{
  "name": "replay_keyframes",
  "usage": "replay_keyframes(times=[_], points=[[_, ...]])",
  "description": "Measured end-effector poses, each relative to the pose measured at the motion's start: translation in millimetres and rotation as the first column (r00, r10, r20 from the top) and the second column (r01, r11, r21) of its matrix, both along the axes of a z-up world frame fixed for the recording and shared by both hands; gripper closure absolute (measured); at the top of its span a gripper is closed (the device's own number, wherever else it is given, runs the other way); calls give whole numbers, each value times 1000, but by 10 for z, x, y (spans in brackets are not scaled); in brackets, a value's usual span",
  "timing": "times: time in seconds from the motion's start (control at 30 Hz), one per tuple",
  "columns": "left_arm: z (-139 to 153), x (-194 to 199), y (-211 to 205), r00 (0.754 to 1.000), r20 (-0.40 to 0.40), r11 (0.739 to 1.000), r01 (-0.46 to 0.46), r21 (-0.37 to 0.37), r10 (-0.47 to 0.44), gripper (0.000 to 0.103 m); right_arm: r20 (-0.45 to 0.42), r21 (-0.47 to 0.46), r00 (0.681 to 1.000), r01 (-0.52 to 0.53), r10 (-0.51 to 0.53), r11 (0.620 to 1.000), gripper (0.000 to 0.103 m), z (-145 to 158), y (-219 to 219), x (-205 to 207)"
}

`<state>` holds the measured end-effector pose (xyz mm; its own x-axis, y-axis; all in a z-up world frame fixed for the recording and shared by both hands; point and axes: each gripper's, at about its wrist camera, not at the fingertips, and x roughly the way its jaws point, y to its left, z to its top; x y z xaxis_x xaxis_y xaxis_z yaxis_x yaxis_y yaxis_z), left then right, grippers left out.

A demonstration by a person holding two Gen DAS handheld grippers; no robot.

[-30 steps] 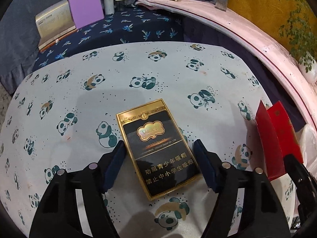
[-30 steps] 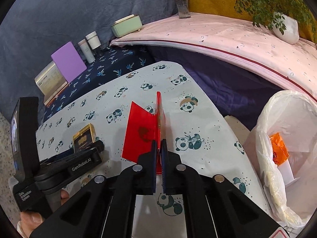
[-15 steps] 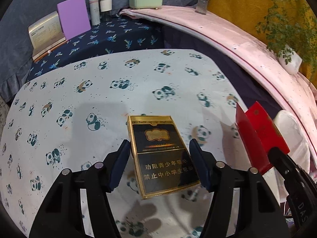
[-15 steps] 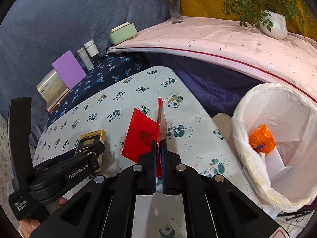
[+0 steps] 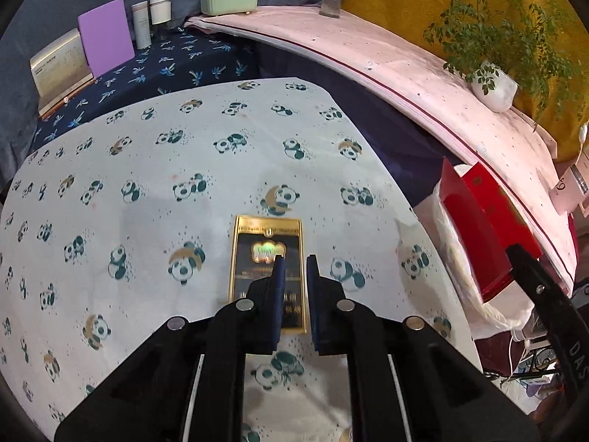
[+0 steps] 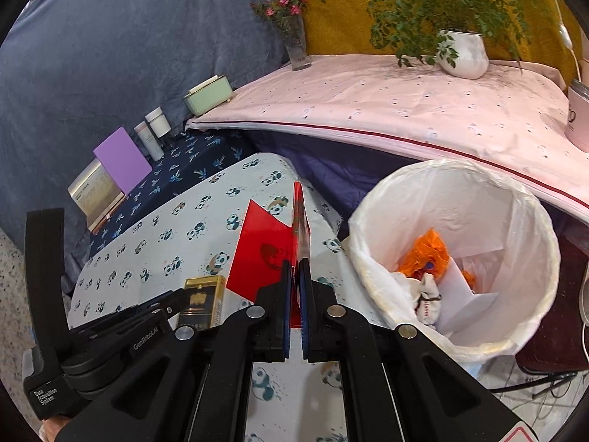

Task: Collect trash
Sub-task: 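Carry the envelope and cigarette pack over the white bin and open both tools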

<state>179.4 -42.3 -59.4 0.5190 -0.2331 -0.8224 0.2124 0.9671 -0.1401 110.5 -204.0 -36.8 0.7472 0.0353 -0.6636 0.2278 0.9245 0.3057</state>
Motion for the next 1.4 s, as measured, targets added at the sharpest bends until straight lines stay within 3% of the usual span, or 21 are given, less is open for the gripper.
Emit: replay_keyframes(times=[0.2, 0.53, 0.57, 0.6, 0.63, 0.7, 0.73, 0.9, 1.07, 1.4], points=[[-34, -169, 166, 1000, -25, 1000, -3, -28, 2, 98, -2, 20, 1000, 20, -20, 1000, 99, -30, -94, -192], [27, -279, 228, 1000, -20, 1000, -1, -22, 1, 95, 18, 47, 1000, 24, -25, 999, 99, -15, -148, -334], [0, -267, 199, 999, -34, 1000, 7, -25, -8, 92, 19, 46, 999, 25, -26, 999, 99, -10, -156, -343], [-15, -260, 177, 999, -35, 1000, 8, -17, -8, 80, 20, 47, 999, 26, -26, 999, 99, -6, -164, -351], [-35, -256, 145, 1000, -28, 1000, 6, -3, -6, 58, 21, 49, 999, 27, -28, 998, 99, -3, -180, -359], [-82, -243, 85, 1000, -4, 1000, -4, 22, 4, 30, 21, 50, 999, 32, -33, 998, 99, -8, -197, -369], [-108, -230, 65, 1000, 1, 999, -6, 33, 6, 29, 19, 52, 999, 33, -34, 998, 99, -19, -209, -369], [-332, -27, -12, 999, -32, 997, -3, 73, 5, 29, 2, 50, 999, 34, -34, 998, 99, -83, -252, -333], [-475, 78, -62, 999, -51, 995, 9, 98, -4, 46, -8, 49, 999, 36, -35, 998, 99, -133, -277, -281], [-327, -23, -170, 999, -24, 997, 50, 65, -48, 49, -9, 46, 999, 37, -36, 998, 99, -126, -293, -263]])
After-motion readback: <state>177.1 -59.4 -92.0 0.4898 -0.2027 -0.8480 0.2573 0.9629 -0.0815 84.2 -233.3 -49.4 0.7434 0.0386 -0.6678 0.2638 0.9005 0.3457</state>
